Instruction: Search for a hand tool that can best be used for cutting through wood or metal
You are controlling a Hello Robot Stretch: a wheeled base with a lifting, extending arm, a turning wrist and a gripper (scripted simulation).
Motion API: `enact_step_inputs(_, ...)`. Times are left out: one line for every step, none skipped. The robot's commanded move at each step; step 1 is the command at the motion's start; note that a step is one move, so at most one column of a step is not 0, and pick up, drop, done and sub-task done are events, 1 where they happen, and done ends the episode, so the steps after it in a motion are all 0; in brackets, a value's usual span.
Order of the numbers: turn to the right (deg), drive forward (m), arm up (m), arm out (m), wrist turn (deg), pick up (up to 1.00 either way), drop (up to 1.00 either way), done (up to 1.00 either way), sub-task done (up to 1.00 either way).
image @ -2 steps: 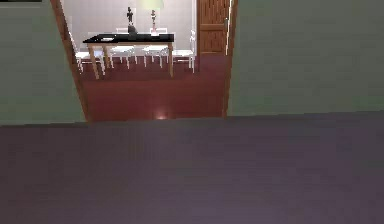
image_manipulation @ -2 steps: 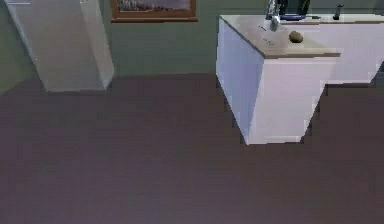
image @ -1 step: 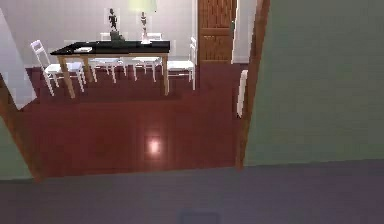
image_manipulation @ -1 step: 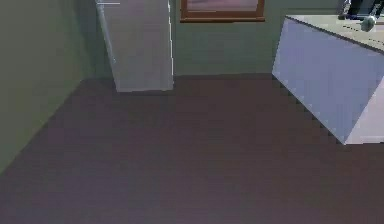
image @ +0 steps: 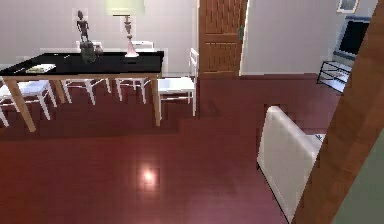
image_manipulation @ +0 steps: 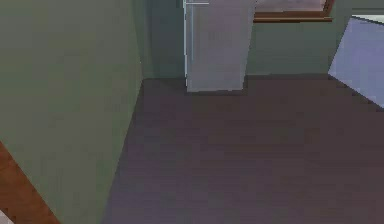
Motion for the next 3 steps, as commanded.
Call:
enact_step_inputs(-3.0, 0.00, 0.00, 0.00, 0.0, 0.00, 0.00, 0.00, 0.00)
enact_step_inputs(0.0, 0.70, 0.00, 0.00, 0.0, 0.00, 0.00, 0.00, 0.00)
enact_step_inputs(6.0, 0.00, 0.00, 0.00, 0.0, 0.00, 0.00, 0.00, 0.00)
